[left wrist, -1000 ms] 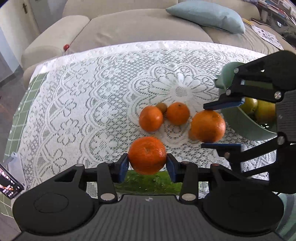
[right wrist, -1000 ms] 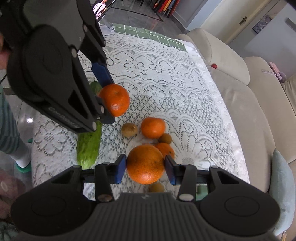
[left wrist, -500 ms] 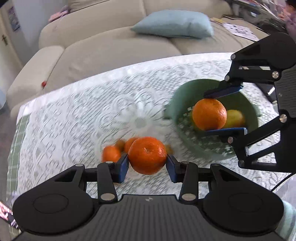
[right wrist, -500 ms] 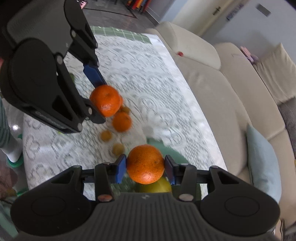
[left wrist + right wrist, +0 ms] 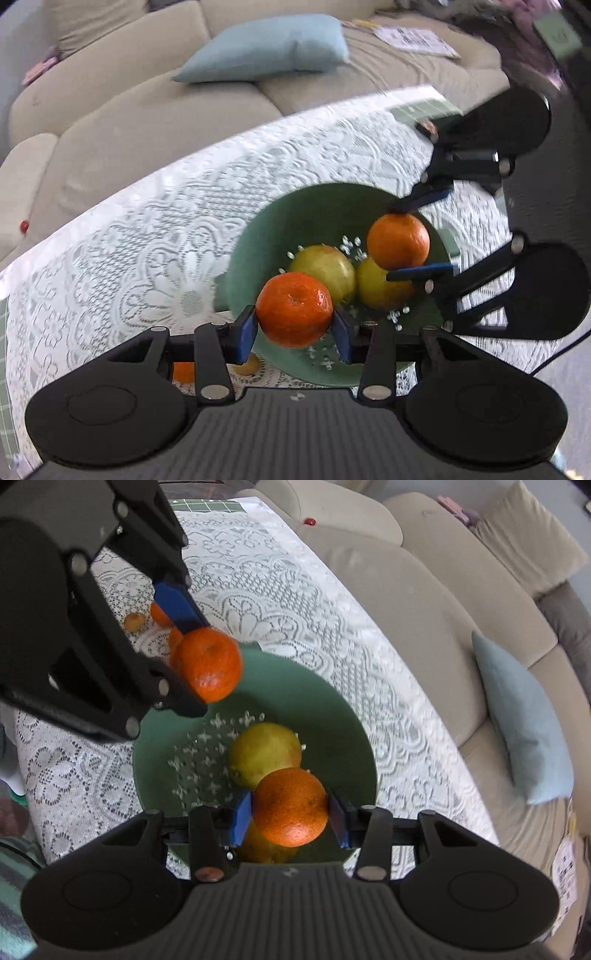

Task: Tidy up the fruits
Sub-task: 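Carry both mandarins over the green colander and lower them in, then open both tools to release the mandarins and withdraw from the colander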

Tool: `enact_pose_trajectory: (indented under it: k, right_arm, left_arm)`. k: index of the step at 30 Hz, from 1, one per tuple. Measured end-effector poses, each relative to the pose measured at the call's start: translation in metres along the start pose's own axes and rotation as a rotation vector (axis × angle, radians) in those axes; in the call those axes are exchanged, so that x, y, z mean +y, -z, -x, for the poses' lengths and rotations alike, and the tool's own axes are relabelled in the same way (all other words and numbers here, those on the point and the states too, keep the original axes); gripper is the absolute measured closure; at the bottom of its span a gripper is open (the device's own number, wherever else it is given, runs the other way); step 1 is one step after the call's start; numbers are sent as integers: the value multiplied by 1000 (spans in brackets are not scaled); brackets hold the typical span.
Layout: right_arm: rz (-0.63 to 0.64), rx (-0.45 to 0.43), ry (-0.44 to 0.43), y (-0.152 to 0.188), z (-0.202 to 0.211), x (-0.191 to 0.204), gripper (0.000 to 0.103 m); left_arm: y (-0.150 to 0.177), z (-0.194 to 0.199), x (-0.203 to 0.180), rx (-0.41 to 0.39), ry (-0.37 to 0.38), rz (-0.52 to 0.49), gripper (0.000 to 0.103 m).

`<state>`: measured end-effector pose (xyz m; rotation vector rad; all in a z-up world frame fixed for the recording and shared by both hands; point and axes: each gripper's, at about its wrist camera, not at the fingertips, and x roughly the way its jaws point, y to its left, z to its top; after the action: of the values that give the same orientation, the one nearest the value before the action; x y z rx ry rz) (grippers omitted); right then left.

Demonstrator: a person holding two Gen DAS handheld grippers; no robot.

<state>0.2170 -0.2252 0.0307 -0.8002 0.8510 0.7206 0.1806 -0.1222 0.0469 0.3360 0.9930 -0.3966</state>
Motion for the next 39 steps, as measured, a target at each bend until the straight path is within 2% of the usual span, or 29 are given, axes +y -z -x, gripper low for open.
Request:
enact_pose_trajectory:
  k: [8,13,16,26,30,39]
  right_arm:
    - [-51,-6,-138,5,-12,2,61]
    - [-94,22,-249,2,-24,5,61]
    - [-93,44,-281,-1,-31,9,60]
    - [-126,87,-314,-4,-45,11,60]
    - [-139,111,-299,-1,-50,8,60]
    - [-134,102,-297,1,-49,9,59]
  left_arm:
    - [5,-35,-8,104,16,-78,55]
    - [9,-46,-12,151,25,-124,54]
    - [11,-50,-12,166,22,-145,54]
    - [8,-62,-8,195,66,-105,54]
    - [9,-68,-10,203,80,-102,53]
    - [12,-73,-12,199,78,-96,53]
